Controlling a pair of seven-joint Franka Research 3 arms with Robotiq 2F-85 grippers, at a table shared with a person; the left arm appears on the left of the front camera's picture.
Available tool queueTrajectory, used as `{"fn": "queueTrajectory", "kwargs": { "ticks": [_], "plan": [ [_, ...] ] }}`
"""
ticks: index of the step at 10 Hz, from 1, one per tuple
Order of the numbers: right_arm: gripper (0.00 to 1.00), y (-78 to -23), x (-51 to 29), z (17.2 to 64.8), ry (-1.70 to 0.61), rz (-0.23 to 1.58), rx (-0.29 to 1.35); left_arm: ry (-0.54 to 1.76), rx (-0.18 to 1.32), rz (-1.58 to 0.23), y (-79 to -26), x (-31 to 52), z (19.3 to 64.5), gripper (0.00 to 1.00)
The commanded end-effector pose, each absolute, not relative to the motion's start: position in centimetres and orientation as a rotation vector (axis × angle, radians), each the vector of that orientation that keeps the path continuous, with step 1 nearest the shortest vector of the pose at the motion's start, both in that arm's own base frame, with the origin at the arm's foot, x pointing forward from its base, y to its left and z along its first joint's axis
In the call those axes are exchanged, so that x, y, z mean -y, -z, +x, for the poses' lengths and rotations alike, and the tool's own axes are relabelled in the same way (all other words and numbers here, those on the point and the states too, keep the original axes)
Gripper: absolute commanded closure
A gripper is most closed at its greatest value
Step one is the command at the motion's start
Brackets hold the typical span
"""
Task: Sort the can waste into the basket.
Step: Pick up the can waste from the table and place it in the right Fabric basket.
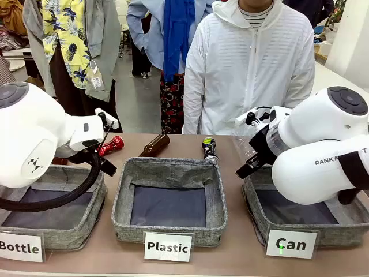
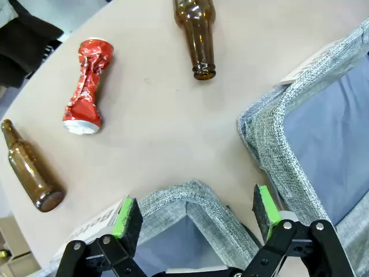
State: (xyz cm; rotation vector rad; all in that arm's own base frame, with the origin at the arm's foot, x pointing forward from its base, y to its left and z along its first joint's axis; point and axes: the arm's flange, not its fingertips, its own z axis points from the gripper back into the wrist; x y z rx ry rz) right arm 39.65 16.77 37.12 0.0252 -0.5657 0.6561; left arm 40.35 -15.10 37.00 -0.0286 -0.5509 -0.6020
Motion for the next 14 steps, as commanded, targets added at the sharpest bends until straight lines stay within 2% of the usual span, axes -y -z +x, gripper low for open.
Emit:
{"fn": "queueTrajectory", "kwargs": {
  "ticks": [1,14],
  "plan": [
    [0.00,-37.13,-16.77,39.65,-0.656,0.025,0.566,0.602,0.551,-0.029,-37.00,15.11,40.34,0.00],
    [0.00,-37.13,-16.77,39.65,-0.656,0.025,0.566,0.602,0.551,-0.029,-37.00,15.11,40.34,0.00]
  ]
}}
